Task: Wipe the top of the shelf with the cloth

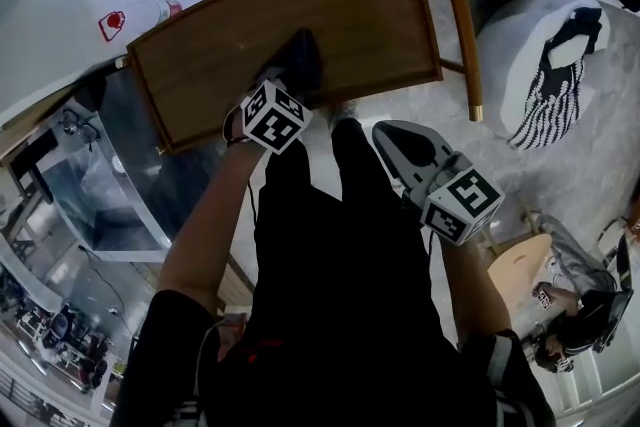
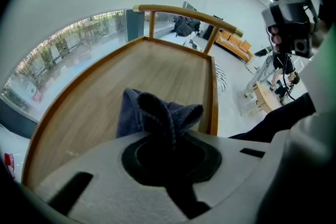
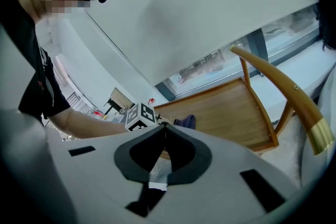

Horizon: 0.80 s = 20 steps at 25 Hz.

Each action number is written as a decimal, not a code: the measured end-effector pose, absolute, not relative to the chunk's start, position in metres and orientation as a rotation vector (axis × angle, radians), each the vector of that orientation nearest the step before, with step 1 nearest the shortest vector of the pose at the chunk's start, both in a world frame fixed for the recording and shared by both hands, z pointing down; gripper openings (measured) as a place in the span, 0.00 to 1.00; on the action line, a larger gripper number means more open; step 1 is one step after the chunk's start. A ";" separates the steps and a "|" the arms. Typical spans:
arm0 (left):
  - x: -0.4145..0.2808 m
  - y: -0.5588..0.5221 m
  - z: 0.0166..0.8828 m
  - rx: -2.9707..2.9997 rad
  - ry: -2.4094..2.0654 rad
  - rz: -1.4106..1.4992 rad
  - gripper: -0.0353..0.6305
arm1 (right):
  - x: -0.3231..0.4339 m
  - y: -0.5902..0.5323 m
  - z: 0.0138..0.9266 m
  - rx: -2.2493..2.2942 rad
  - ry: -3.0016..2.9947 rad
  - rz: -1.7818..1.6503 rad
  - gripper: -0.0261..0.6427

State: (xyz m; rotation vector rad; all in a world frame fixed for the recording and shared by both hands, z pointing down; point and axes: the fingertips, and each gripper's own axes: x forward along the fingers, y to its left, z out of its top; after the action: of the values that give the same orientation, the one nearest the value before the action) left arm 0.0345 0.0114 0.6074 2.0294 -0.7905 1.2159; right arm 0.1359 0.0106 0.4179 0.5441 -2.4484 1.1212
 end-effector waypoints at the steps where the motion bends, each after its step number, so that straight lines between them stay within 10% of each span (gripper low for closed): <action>1: 0.040 0.008 0.607 2.036 -0.782 1.218 0.11 | 0.141 0.009 0.418 0.557 -2.448 1.127 0.05; 20: 0.126 -0.033 0.605 2.157 -0.636 1.243 0.11 | 0.201 -0.005 0.427 0.721 -2.437 1.198 0.05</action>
State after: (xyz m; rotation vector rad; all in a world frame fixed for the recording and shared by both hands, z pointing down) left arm 0.1258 -0.0330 0.6049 2.1566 -0.6361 1.2430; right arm 0.2013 -0.0048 0.4275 0.7206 -2.4366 1.1978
